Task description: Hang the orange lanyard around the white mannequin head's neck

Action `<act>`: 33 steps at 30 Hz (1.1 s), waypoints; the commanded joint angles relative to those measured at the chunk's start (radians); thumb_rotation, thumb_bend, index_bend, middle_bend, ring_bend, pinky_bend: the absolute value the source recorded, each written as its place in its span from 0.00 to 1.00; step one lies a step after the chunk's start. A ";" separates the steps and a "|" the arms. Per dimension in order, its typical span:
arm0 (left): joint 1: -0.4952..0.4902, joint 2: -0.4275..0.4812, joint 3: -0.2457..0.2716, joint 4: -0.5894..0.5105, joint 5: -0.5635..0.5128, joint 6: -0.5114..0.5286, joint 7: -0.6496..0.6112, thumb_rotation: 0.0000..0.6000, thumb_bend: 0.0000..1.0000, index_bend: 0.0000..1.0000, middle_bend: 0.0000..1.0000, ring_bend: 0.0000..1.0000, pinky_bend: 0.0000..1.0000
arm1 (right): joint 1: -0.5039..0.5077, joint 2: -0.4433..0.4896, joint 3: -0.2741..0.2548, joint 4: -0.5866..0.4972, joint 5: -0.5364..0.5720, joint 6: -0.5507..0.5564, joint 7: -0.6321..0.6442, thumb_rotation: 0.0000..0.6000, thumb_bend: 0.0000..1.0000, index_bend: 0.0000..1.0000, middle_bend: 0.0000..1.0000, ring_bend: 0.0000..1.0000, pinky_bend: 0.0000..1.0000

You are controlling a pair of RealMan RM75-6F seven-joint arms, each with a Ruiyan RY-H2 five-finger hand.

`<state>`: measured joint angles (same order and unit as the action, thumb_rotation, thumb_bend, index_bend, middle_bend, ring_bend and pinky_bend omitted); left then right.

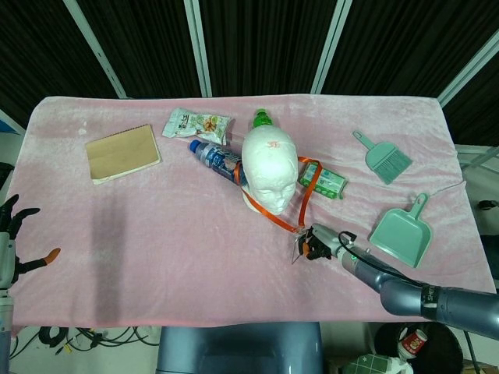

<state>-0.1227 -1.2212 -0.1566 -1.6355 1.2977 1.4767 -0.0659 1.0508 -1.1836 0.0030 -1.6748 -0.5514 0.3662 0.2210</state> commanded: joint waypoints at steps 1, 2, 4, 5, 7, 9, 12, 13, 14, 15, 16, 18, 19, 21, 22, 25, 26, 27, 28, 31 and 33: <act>0.000 -0.001 -0.001 0.001 0.000 0.000 0.001 1.00 0.07 0.25 0.02 0.00 0.00 | 0.093 -0.010 -0.096 -0.018 0.084 0.085 -0.094 1.00 0.58 0.65 0.81 0.88 0.83; 0.000 -0.002 -0.002 0.001 -0.001 -0.001 0.001 1.00 0.07 0.25 0.02 0.00 0.00 | 0.109 -0.016 -0.111 -0.028 0.107 0.113 -0.112 1.00 0.56 0.62 0.81 0.88 0.83; 0.001 -0.002 -0.002 0.001 -0.001 -0.001 0.001 1.00 0.07 0.25 0.02 0.00 0.00 | 0.131 -0.026 -0.129 -0.046 0.145 0.150 -0.136 1.00 0.50 0.53 0.81 0.88 0.83; 0.001 -0.002 -0.003 0.000 0.000 -0.001 0.001 1.00 0.07 0.25 0.02 0.00 0.00 | 0.141 -0.030 -0.135 -0.056 0.164 0.164 -0.146 1.00 0.45 0.44 0.80 0.88 0.83; 0.001 -0.002 -0.003 0.001 0.000 -0.001 0.002 1.00 0.07 0.25 0.02 0.00 0.00 | 0.156 -0.037 -0.142 -0.072 0.194 0.174 -0.160 1.00 0.37 0.33 0.80 0.87 0.83; 0.001 -0.002 -0.003 0.001 -0.001 -0.002 0.003 1.00 0.07 0.25 0.02 0.00 0.00 | 0.163 -0.038 -0.143 -0.081 0.205 0.167 -0.164 1.00 0.28 0.23 0.80 0.87 0.83; 0.002 -0.002 -0.004 0.001 -0.001 -0.003 0.003 1.00 0.07 0.25 0.02 0.00 0.00 | 0.170 -0.036 -0.135 -0.090 0.220 0.141 -0.158 1.00 0.23 0.19 0.80 0.87 0.83; 0.002 -0.002 -0.004 0.001 0.000 -0.003 0.003 1.00 0.07 0.25 0.02 0.00 0.00 | 0.172 -0.035 -0.133 -0.091 0.223 0.134 -0.156 1.00 0.23 0.18 0.80 0.87 0.83; 0.002 -0.001 -0.005 0.001 -0.001 -0.004 0.003 1.00 0.07 0.25 0.02 0.00 0.00 | 0.173 -0.035 -0.131 -0.092 0.224 0.131 -0.156 1.00 0.23 0.18 0.79 0.87 0.83; 0.002 -0.002 -0.005 0.001 -0.001 -0.004 0.004 1.00 0.07 0.25 0.02 0.00 0.00 | 0.174 -0.034 -0.130 -0.093 0.223 0.131 -0.156 1.00 0.22 0.17 0.79 0.86 0.83; 0.002 -0.002 -0.005 0.001 0.000 -0.004 0.004 1.00 0.07 0.25 0.02 0.00 0.00 | 0.173 -0.031 -0.127 -0.094 0.224 0.132 -0.154 1.00 0.22 0.16 0.77 0.85 0.83; 0.002 -0.002 -0.005 0.002 0.000 -0.005 0.004 1.00 0.07 0.25 0.02 0.00 0.00 | 0.168 -0.022 -0.118 -0.099 0.225 0.146 -0.145 1.00 0.23 0.15 0.75 0.84 0.82; 0.002 -0.002 -0.006 0.002 0.000 -0.005 0.005 1.00 0.07 0.25 0.02 0.00 0.00 | 0.163 -0.014 -0.112 -0.102 0.224 0.164 -0.140 1.00 0.22 0.14 0.73 0.83 0.82; 0.003 -0.002 -0.005 0.003 -0.001 -0.006 0.010 1.00 0.07 0.25 0.02 0.00 0.00 | 0.151 0.010 -0.116 -0.107 0.223 0.233 -0.149 1.00 0.22 0.13 0.70 0.82 0.82; 0.003 -0.002 -0.005 0.003 -0.001 -0.006 0.011 1.00 0.07 0.25 0.02 0.00 0.00 | 0.147 0.018 -0.122 -0.109 0.228 0.274 -0.161 1.00 0.22 0.13 0.70 0.81 0.82; 0.003 -0.001 -0.006 0.001 0.000 -0.006 0.010 1.00 0.07 0.25 0.02 0.00 0.00 | 0.139 0.040 -0.155 -0.119 0.264 0.405 -0.220 1.00 0.22 0.13 0.69 0.81 0.82; 0.003 -0.001 -0.006 0.000 0.000 -0.006 0.012 1.00 0.07 0.25 0.02 0.00 0.00 | 0.136 0.051 -0.164 -0.130 0.280 0.444 -0.241 1.00 0.22 0.13 0.68 0.81 0.82; 0.004 -0.001 -0.005 -0.001 0.000 -0.006 0.014 1.00 0.07 0.25 0.02 0.00 0.00 | 0.131 0.066 -0.169 -0.143 0.296 0.474 -0.257 1.00 0.22 0.13 0.68 0.81 0.82; 0.004 -0.001 -0.005 -0.001 0.000 -0.004 0.017 1.00 0.07 0.25 0.02 0.00 0.00 | 0.125 0.083 -0.171 -0.158 0.308 0.494 -0.266 1.00 0.23 0.13 0.68 0.81 0.82; 0.006 0.005 0.006 -0.011 0.011 -0.007 0.030 1.00 0.07 0.25 0.02 0.00 0.00 | 0.088 0.183 -0.201 -0.218 0.304 0.515 -0.286 1.00 0.23 0.13 0.62 0.76 0.80; 0.007 0.009 0.011 -0.017 0.020 -0.007 0.036 1.00 0.07 0.25 0.02 0.00 0.00 | 0.062 0.227 -0.221 -0.246 0.265 0.544 -0.312 1.00 0.23 0.13 0.53 0.68 0.72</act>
<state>-0.1165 -1.2140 -0.1482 -1.6500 1.3147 1.4699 -0.0328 1.1562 -1.0283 -0.1794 -1.8649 -0.2624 0.8727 -0.0442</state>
